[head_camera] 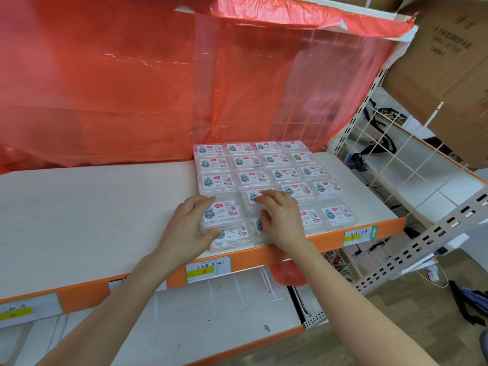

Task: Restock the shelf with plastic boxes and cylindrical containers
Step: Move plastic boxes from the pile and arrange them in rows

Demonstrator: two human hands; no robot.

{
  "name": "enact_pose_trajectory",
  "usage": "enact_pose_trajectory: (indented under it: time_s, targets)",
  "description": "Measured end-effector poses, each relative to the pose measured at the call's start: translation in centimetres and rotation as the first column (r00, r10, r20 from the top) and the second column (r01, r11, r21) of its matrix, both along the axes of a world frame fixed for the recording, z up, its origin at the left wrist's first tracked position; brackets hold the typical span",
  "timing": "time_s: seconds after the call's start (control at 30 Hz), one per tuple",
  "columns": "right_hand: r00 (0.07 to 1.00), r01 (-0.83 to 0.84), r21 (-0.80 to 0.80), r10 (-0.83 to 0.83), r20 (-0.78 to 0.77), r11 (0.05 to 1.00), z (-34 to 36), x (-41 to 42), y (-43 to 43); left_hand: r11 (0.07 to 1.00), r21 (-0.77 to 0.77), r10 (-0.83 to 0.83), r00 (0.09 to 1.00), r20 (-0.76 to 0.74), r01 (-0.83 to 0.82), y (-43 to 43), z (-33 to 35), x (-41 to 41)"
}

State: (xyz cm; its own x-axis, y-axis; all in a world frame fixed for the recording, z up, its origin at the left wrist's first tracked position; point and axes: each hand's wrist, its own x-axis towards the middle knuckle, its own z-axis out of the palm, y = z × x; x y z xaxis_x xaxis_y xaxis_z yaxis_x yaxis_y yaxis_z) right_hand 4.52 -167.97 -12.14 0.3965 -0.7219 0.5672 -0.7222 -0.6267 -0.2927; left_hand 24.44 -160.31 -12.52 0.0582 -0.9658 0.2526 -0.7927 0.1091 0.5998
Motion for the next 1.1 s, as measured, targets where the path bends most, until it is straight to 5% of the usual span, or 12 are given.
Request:
enact_pose_trajectory:
  time_s: [0.23, 0.4, 0.57, 1.1]
  targets:
    - [1.0, 0.011, -0.018, -0.012, -0.008, 1.0, -0.6, 0.0, 0.1, 0.995, 0.082, 0.049, 0.999, 0.001, -0.049, -0.6, -0.1, -1.2]
    - [1.0, 0.015, -0.023, -0.015, -0.014, 1.0, -1.0, 0.0, 0.1, 0.994, -0.087, 0.078, 0.975, 0.207, -0.061, 1.6, -0.3, -3.0]
    - [0.999, 0.029, -0.025, -0.03, -0.023, 0.999, -1.1, 0.0, 0.3, 0.993, -0.096, 0.096, 0.937, 0.336, -0.067, 2.6, -0.1, -4.7]
    - [0.999, 0.032, 0.03, -0.031, -0.032, 0.999, -0.8, 0.0, 0.6, 0.998, -0.011, 0.067, 0.945, 0.32, -0.067, 1.1, -1.4, -4.5]
